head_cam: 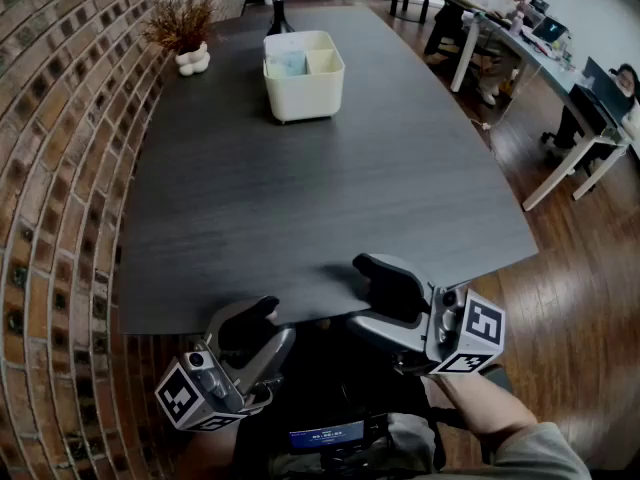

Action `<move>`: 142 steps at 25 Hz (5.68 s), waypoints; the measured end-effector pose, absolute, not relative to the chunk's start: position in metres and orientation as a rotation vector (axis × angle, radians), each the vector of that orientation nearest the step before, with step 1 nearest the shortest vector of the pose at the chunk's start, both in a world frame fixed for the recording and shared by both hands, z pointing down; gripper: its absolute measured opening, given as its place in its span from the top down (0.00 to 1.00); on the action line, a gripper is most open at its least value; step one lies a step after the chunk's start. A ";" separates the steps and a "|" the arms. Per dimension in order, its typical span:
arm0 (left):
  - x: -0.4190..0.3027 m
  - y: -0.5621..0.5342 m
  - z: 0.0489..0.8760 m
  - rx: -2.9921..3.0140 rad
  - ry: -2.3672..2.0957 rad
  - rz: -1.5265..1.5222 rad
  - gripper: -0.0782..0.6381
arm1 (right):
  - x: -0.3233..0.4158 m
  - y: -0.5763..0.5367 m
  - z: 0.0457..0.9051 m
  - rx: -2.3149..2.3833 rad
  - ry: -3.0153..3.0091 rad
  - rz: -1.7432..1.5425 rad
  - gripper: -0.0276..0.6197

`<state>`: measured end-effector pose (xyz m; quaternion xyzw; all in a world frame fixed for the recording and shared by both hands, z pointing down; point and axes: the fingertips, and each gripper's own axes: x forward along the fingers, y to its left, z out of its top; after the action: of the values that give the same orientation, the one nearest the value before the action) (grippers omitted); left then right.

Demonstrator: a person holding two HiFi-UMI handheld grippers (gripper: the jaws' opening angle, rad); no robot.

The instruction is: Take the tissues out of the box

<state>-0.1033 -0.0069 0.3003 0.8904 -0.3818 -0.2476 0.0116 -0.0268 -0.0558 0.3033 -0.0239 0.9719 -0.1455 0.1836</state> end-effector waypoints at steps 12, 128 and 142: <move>-0.111 -0.051 0.292 2.671 -1.163 -0.676 0.78 | -0.017 -0.064 0.302 -0.089 2.726 -0.431 0.49; -0.130 -0.012 0.285 2.459 -0.646 -1.238 0.21 | -0.017 -0.061 0.303 -0.085 2.710 -0.463 0.52; -0.133 -0.014 0.285 2.445 -0.654 -1.235 0.21 | -0.016 -0.060 0.301 -0.098 2.719 -0.438 0.52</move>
<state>-0.1329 -0.0142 0.2855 0.8567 -0.2292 -0.4327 0.1619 -0.0162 -0.0597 0.3006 -0.0349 0.9683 -0.1561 0.1916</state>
